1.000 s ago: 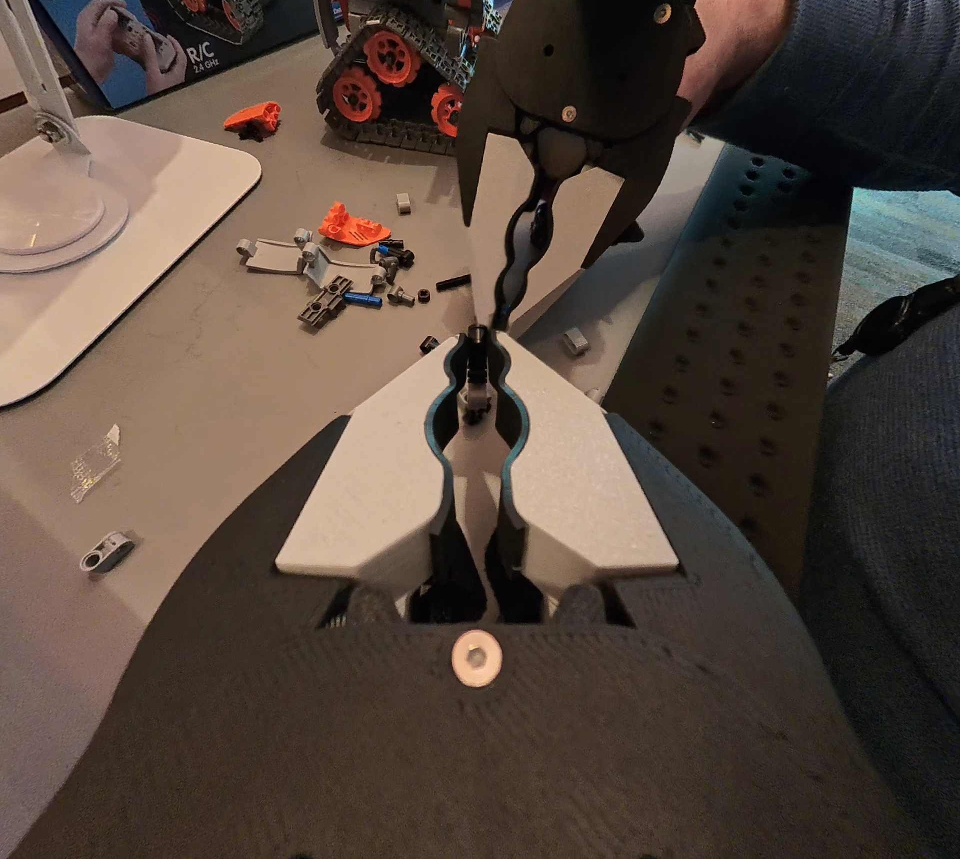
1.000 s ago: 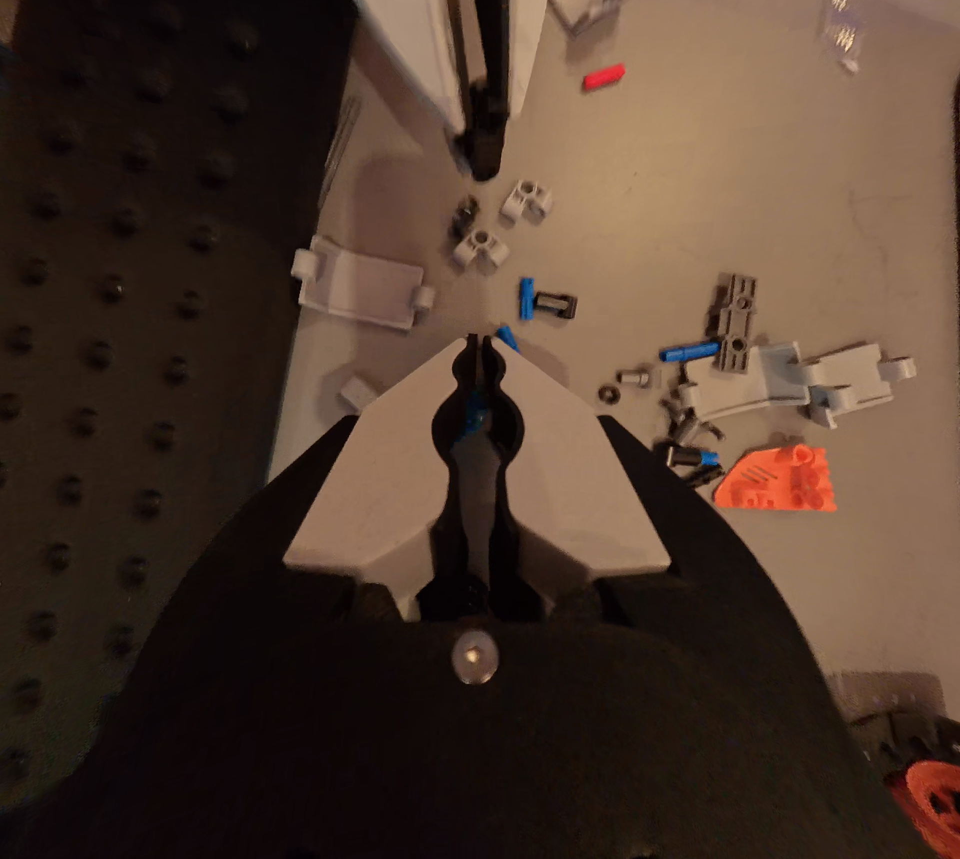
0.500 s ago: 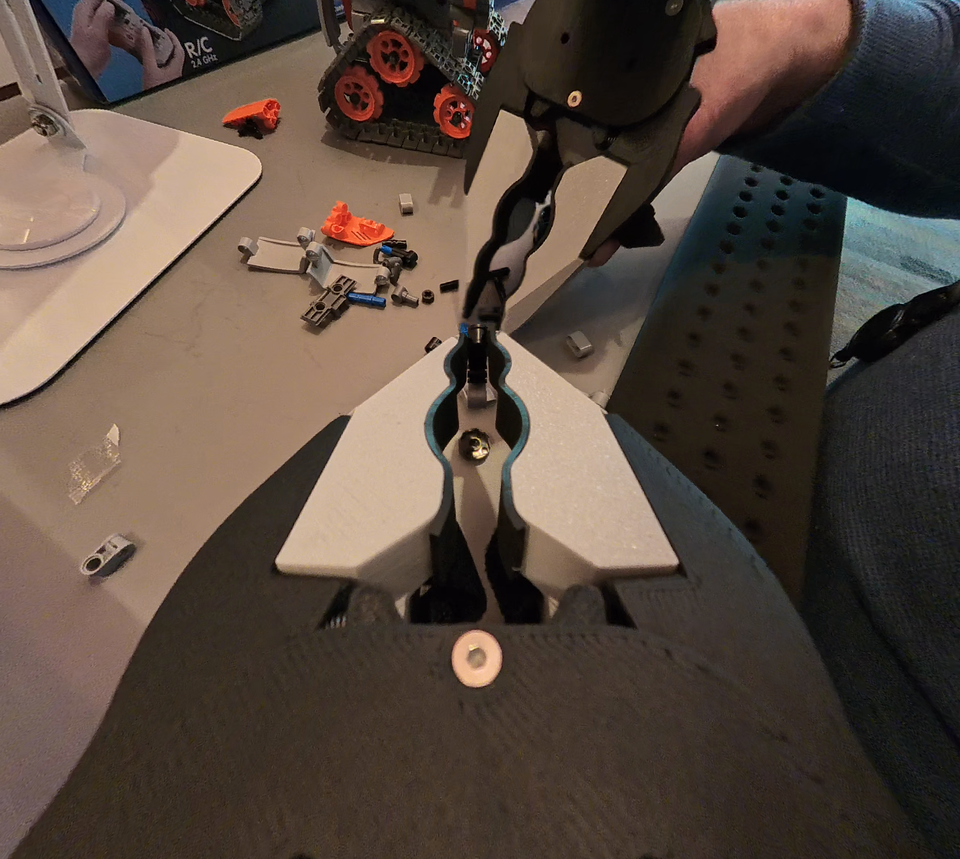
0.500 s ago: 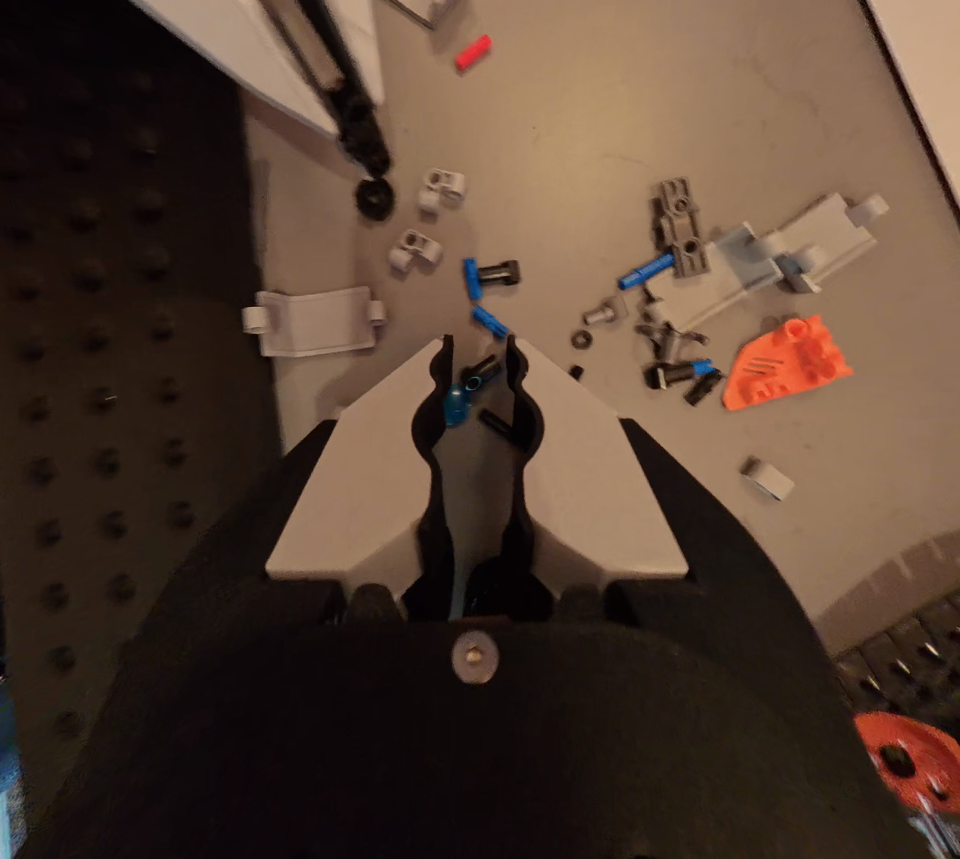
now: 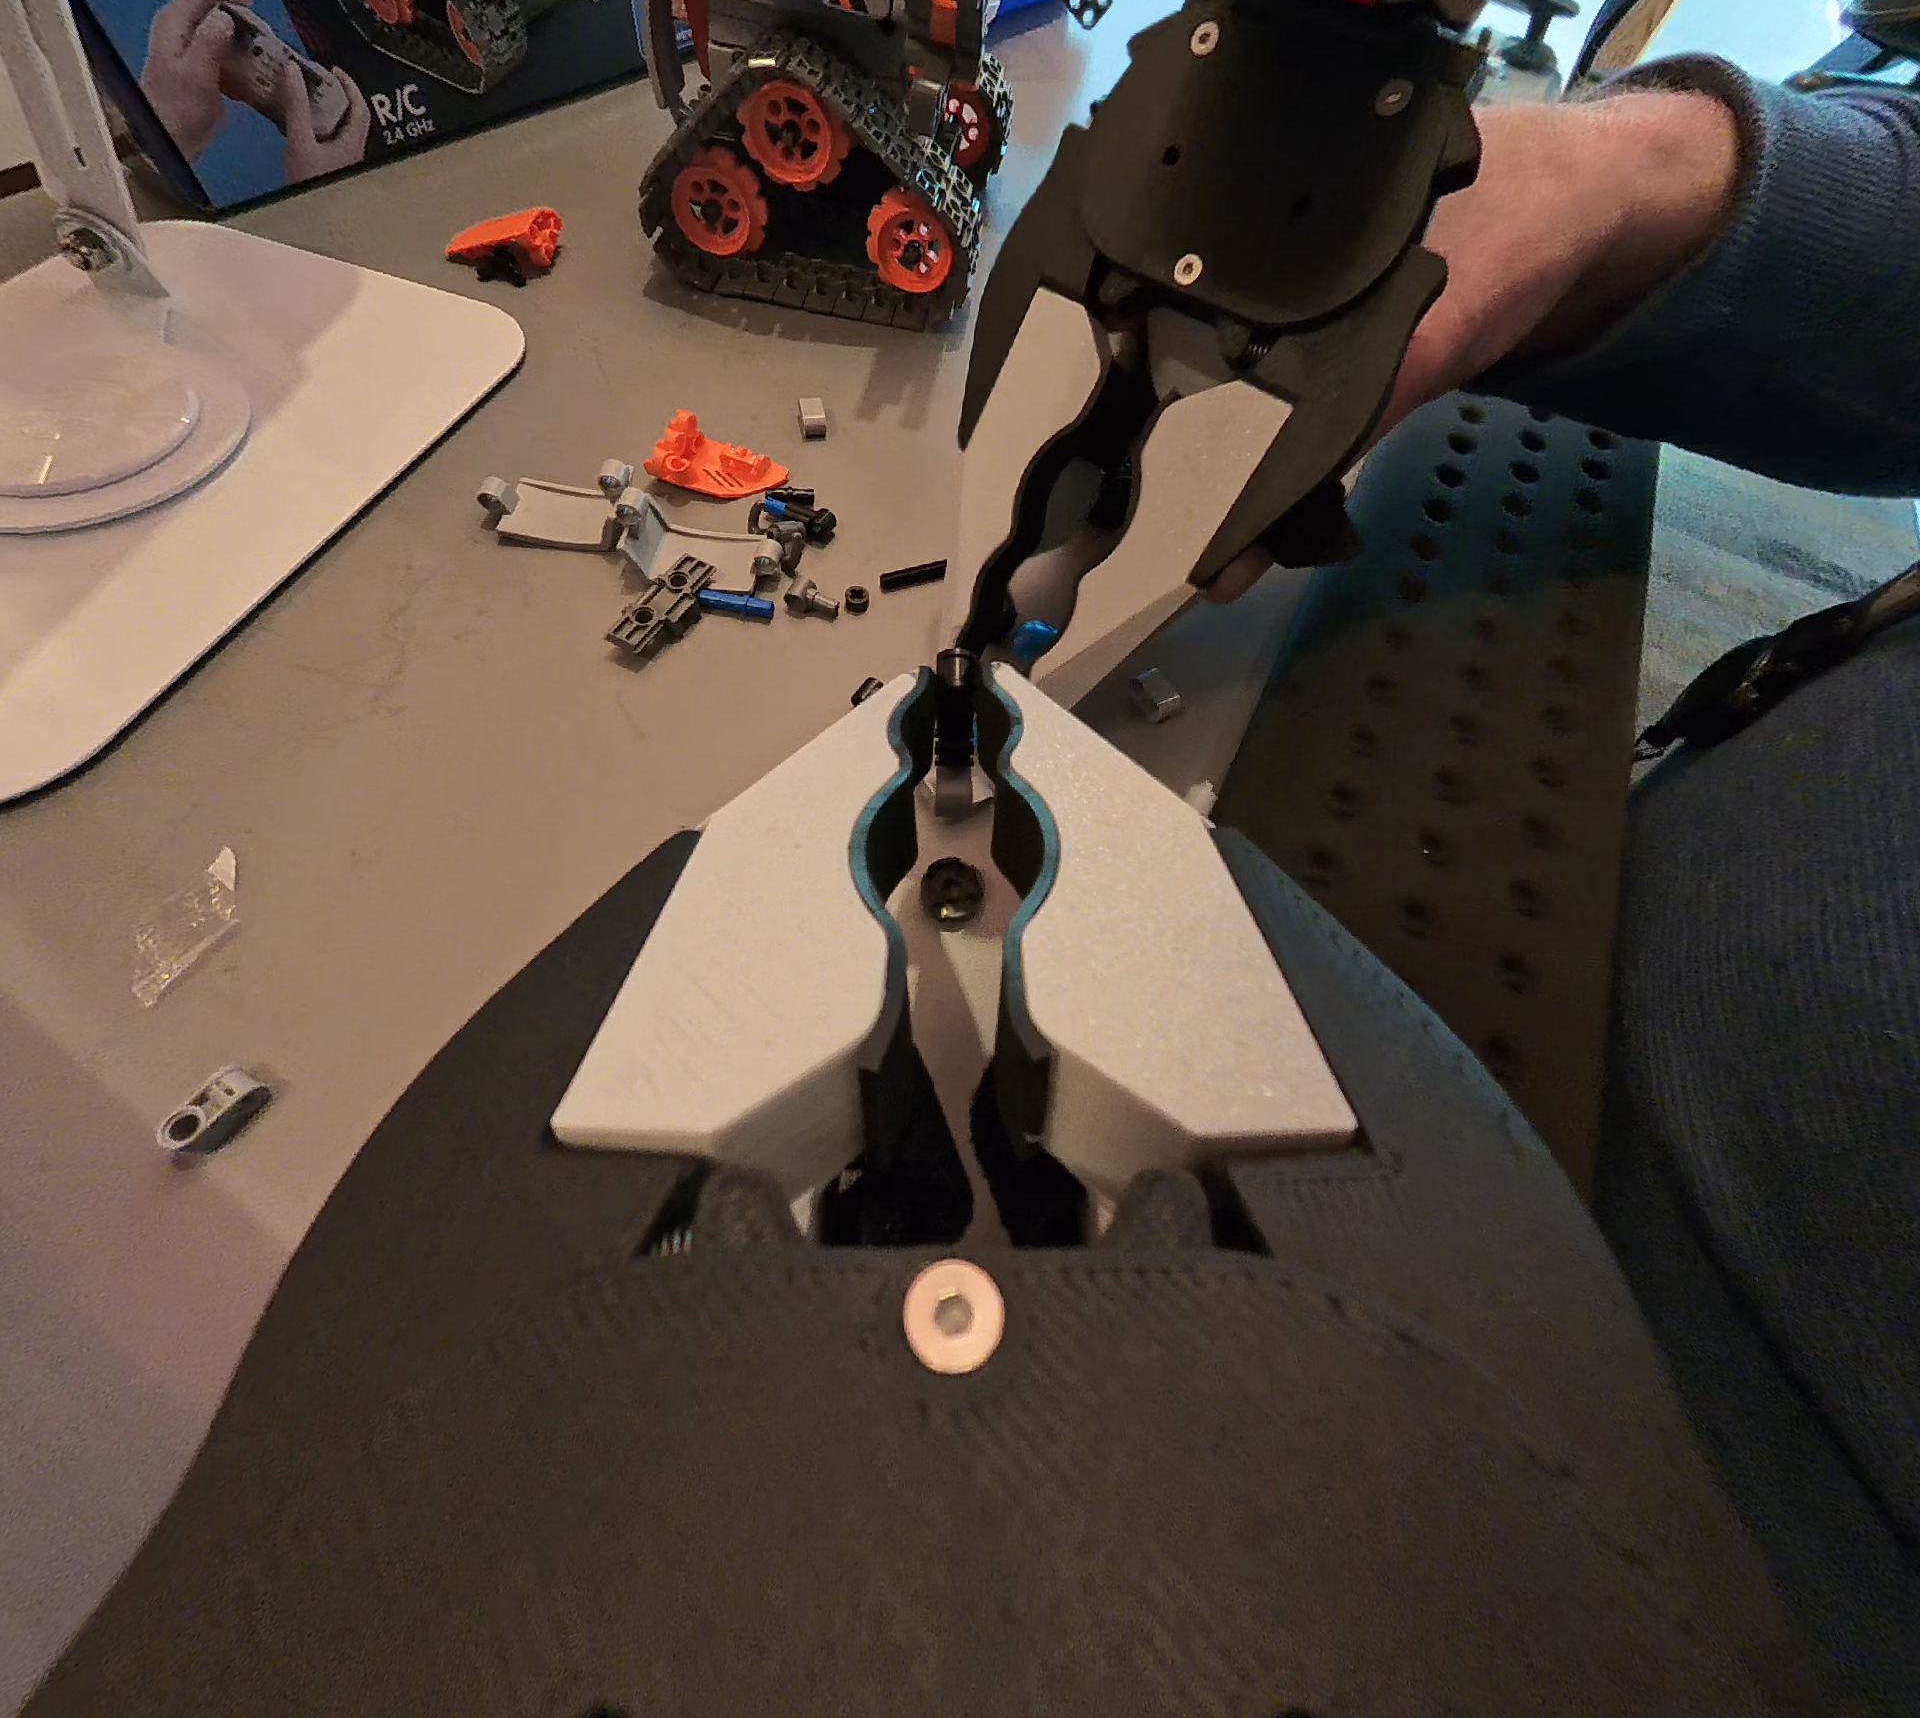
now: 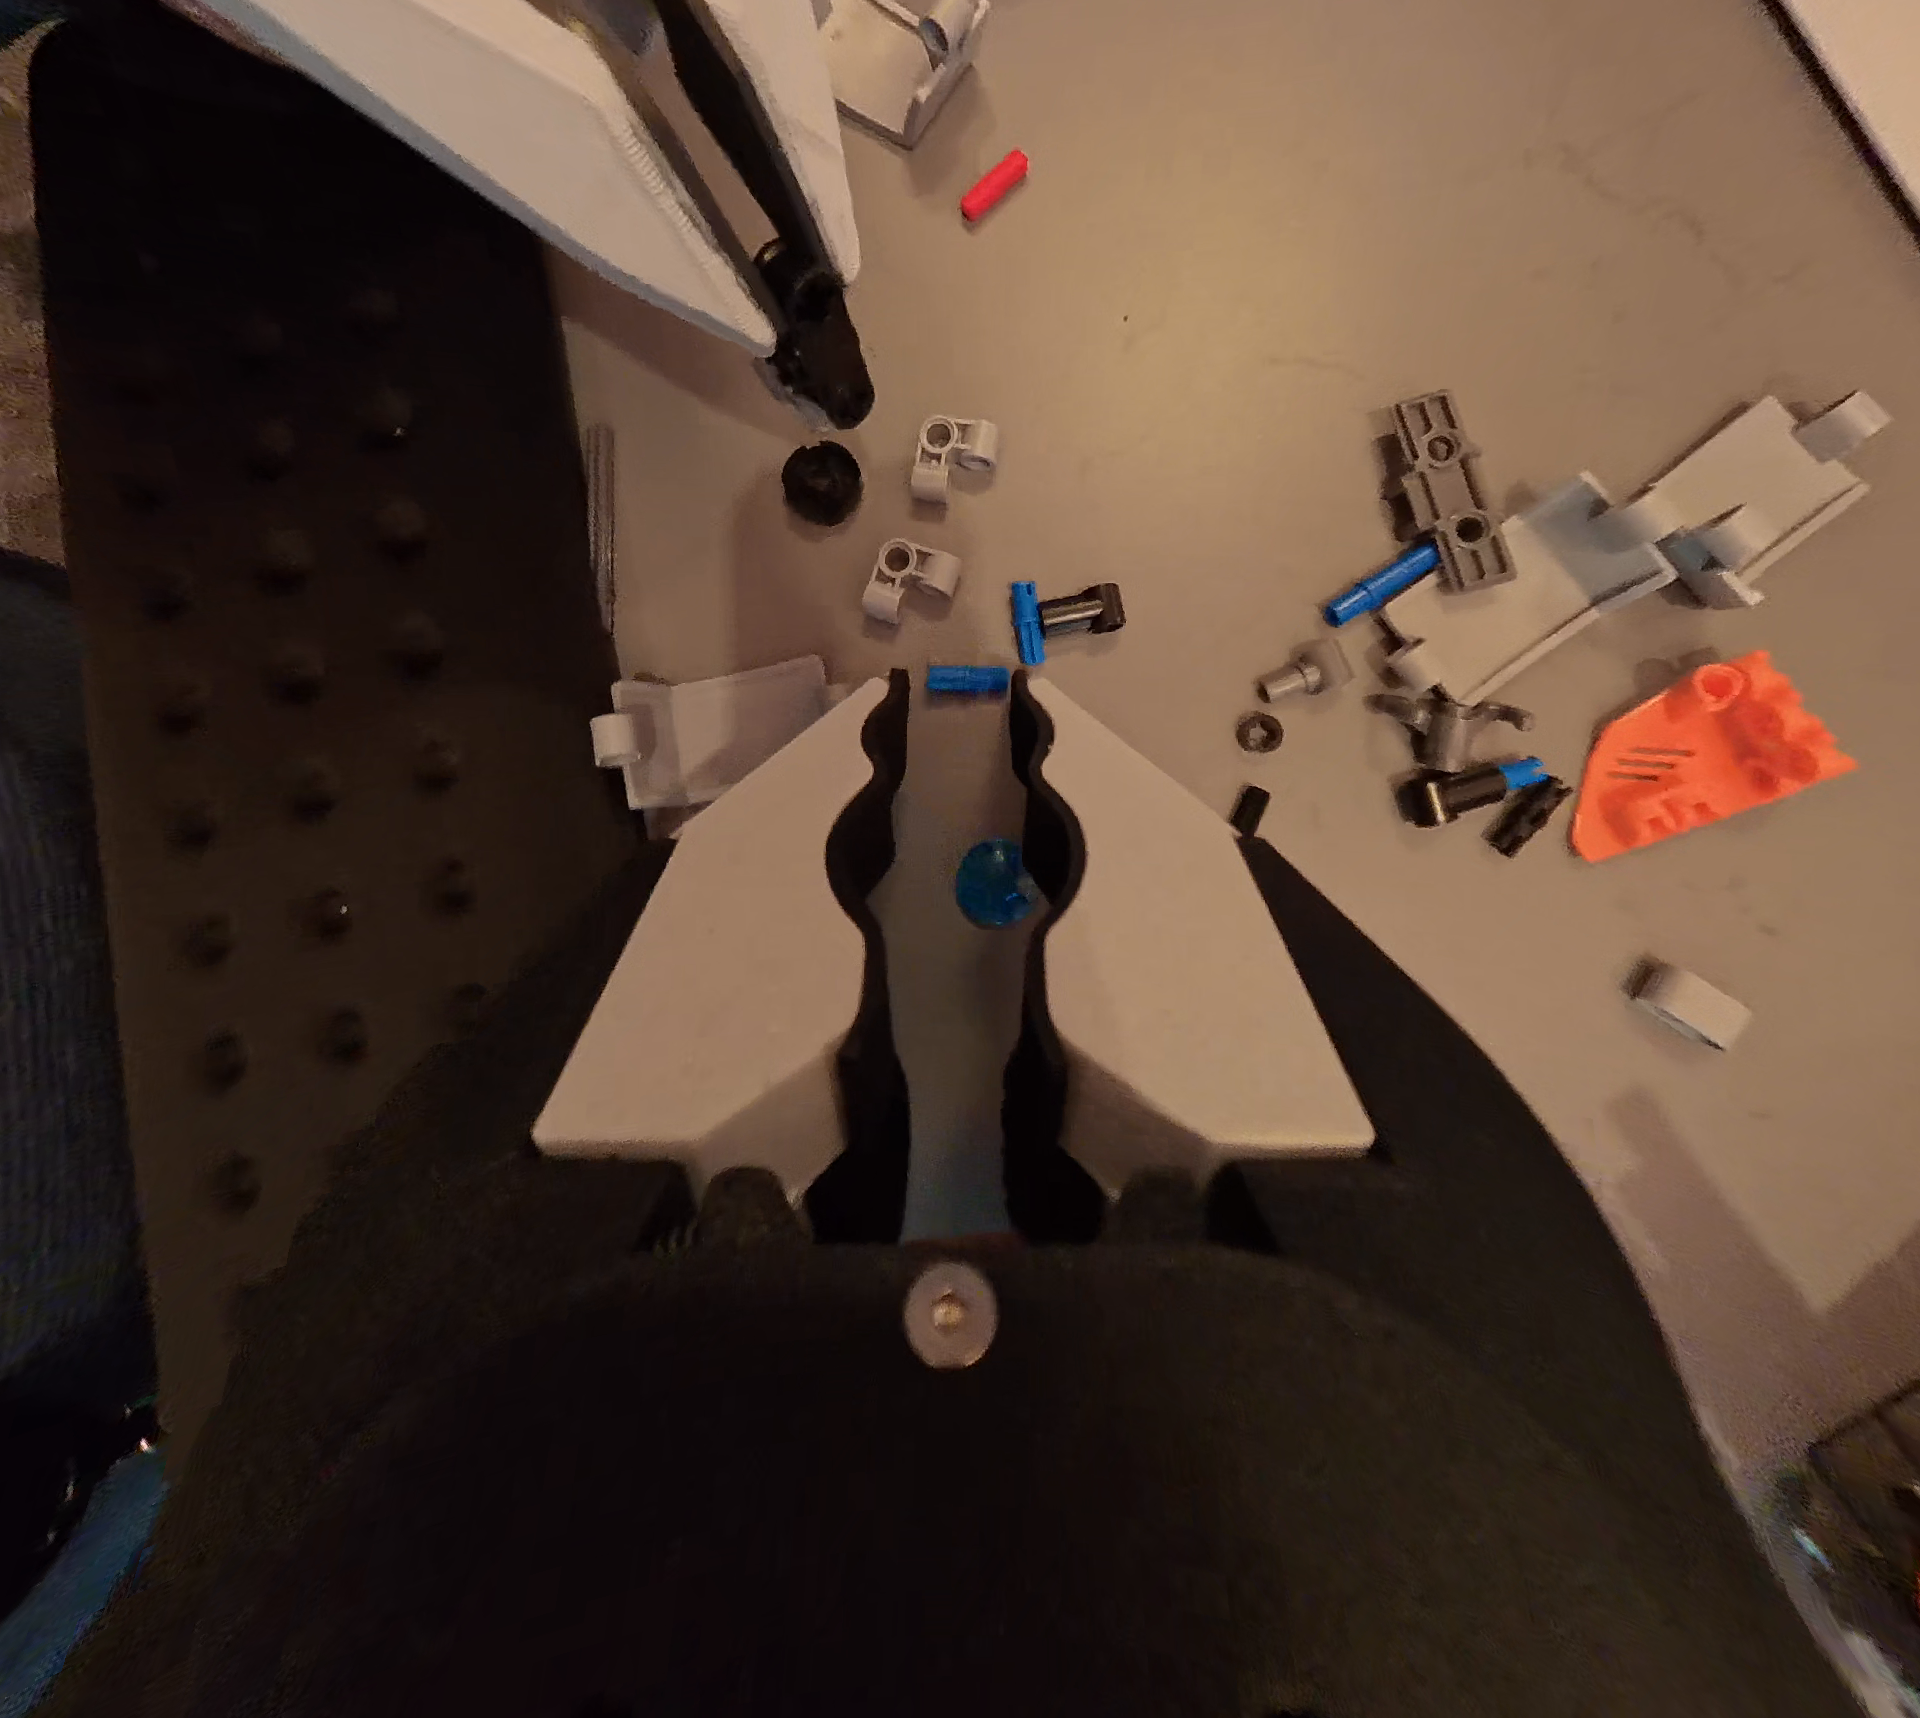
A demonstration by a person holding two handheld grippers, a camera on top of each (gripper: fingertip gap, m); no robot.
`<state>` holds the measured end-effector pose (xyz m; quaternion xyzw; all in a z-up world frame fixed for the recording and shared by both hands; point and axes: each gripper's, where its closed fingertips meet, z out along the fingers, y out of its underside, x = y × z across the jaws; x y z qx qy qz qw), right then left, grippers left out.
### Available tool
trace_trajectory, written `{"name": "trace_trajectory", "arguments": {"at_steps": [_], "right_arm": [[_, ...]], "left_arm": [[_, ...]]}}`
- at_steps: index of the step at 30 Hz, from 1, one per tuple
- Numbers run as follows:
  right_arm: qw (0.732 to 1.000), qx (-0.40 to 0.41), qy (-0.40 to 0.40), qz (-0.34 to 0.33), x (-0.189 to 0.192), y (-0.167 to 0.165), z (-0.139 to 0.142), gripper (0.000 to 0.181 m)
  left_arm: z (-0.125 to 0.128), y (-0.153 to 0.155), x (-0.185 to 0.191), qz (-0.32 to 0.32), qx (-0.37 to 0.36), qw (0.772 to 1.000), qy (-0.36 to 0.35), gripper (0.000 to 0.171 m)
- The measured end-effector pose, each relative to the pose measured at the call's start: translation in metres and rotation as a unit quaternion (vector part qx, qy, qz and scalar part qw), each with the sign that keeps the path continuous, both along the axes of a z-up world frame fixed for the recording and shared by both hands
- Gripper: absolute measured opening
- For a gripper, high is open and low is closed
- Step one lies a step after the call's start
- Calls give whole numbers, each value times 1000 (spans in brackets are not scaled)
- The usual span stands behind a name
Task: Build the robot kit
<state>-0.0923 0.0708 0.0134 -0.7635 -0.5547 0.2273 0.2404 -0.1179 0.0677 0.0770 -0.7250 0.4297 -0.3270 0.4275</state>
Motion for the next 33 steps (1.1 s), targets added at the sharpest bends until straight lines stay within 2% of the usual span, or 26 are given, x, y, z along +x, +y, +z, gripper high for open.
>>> {"name": "trace_trajectory", "arguments": {"at_steps": [8, 13, 17, 33], "right_arm": [[999, 16, -9, -37, 2, -3, -4, 21], [999, 25, 0, -38, 0, 1, -4, 3], [999, 45, 7, -20, -1, 0, -4, 2], [986, 108, 126, 15, 20, 12, 48, 1]], "left_arm": [[1, 1, -1, -1, -2, 1000, -5, 4], [-1, 1, -1, -6, -6, 1000, -2, 4], [-1, 1, 0, -10, -3, 1000, 0, 4], [-9, 3, 23, -41, 15, 998, 49, 4]]}}
